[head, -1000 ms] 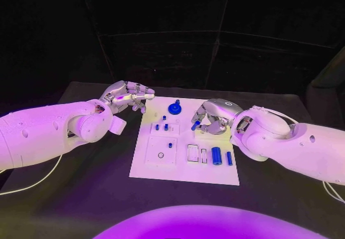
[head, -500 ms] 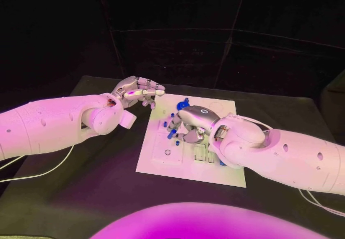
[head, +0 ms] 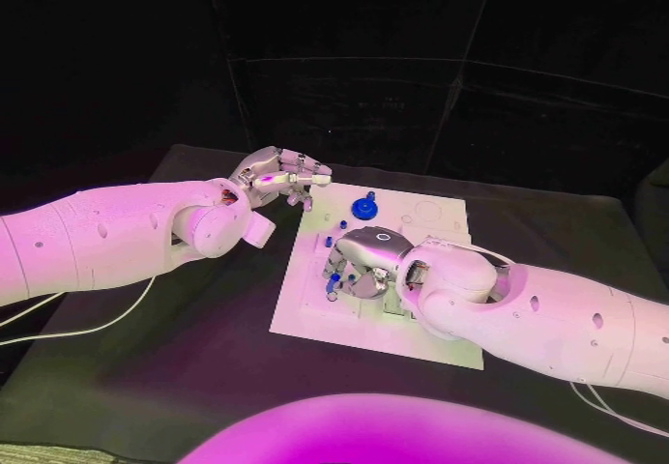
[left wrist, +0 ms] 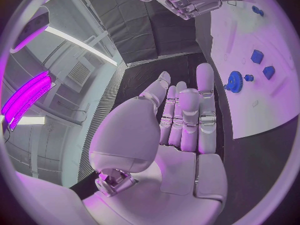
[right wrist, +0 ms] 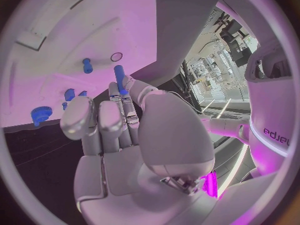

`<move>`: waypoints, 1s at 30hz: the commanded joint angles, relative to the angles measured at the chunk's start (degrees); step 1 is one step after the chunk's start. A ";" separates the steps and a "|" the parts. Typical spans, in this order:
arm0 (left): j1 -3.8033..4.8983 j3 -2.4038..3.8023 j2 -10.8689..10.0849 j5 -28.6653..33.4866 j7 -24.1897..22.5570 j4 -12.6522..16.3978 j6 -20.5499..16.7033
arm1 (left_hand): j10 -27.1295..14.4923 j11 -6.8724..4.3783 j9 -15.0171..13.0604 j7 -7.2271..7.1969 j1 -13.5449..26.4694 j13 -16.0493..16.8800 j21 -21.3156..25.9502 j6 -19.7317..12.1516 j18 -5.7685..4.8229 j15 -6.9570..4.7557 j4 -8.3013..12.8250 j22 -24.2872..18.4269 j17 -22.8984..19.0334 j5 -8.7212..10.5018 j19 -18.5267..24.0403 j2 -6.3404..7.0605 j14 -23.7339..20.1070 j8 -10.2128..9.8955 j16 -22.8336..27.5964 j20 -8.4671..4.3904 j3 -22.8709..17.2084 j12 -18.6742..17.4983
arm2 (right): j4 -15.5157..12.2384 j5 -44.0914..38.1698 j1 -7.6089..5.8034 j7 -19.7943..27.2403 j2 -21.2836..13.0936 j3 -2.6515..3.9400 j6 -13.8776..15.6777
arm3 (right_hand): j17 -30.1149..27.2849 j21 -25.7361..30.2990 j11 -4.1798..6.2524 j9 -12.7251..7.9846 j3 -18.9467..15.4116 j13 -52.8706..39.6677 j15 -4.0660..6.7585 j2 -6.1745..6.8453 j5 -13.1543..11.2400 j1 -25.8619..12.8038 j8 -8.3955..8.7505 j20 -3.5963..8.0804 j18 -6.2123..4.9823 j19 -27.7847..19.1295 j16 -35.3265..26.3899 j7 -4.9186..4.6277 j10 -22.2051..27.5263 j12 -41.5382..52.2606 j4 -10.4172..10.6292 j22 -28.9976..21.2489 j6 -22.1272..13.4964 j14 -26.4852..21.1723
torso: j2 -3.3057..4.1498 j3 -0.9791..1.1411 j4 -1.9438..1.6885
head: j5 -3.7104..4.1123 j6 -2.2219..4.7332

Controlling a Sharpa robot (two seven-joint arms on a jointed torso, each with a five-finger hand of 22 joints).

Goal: Assemble the parts on the task board

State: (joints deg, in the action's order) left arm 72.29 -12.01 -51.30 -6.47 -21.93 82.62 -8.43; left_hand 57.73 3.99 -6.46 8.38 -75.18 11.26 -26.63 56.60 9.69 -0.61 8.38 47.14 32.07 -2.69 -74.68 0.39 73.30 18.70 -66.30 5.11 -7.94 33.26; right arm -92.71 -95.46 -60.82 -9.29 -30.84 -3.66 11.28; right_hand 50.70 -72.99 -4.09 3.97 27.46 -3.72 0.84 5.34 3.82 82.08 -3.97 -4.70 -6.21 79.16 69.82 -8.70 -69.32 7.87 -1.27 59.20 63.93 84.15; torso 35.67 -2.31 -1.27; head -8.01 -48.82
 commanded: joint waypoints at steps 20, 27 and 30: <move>0.07 0.05 0.24 0.20 -0.71 -0.21 0.50 | -0.30 0.03 0.06 -0.07 0.01 -0.08 0.19 -0.44 0.63 0.08 0.21 -0.10 -0.14 -0.10 0.39 -0.71 -0.32 0.34 0.27 0.05 -0.22 0.19 | 0.64 -2.14 0.41 -1.18 0.58 -0.03 -4.44 | 0.19 -0.29 -0.19 -0.07 0.28 -0.08 -0.03 0.01 0.57 -0.40 0.17 -0.35 0.47 0.07 0.36 0.12 0.19 -0.25 -0.08 0.13 -0.42 0.02 | 0.03 0.07 0.01 | -0.32 -0.39; 0.07 0.05 0.24 0.20 -0.67 -0.20 0.53 | -0.30 0.03 0.06 -0.07 0.01 -0.08 0.19 -0.44 0.63 0.08 0.21 -0.10 -0.14 -0.10 0.39 -0.71 -0.32 0.34 0.27 0.05 -0.22 0.19 | 0.83 -2.15 0.44 -1.21 0.78 -0.03 -4.70 | 0.29 -0.36 -0.20 -0.07 0.28 -0.08 -0.04 0.03 0.60 -0.43 0.18 -0.35 0.49 0.11 0.42 0.11 0.20 -0.26 -0.08 0.26 -0.44 0.03 | 0.04 0.02 -0.03 | -0.41 -0.55; 0.07 0.05 0.23 0.20 -0.66 -0.18 0.54 | -0.30 0.03 0.06 -0.07 0.01 -0.08 0.19 -0.44 0.63 0.08 0.21 -0.10 -0.14 -0.10 0.39 -0.71 -0.32 0.34 0.27 0.05 -0.22 0.19 | 0.91 -2.26 0.49 -1.22 0.91 -0.03 -4.71 | 0.29 -0.36 -0.20 -0.07 0.28 -0.08 -0.04 0.03 0.60 -0.43 0.18 -0.35 0.49 0.11 0.42 0.11 0.20 -0.26 -0.08 0.26 -0.44 0.03 | 0.01 0.01 -0.04 | -0.44 -0.60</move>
State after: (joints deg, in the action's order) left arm 72.28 -12.01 -51.12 -6.46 -21.93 82.38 -8.42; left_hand 57.73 3.99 -6.46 8.38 -75.18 11.27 -26.63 56.61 9.69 -0.61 8.38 47.10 31.98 -2.69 -74.68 0.39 73.30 18.70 -66.30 5.11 -7.94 33.26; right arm -91.78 -97.20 -60.30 -10.34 -30.02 -3.70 7.18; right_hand 50.93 -72.99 -4.10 3.95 27.45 -3.77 0.83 5.35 4.19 82.09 -3.93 -4.70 -6.21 79.16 70.03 -8.63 -69.30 7.85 -1.26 59.40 63.86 84.15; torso 35.69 -2.29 -1.27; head -8.44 -49.38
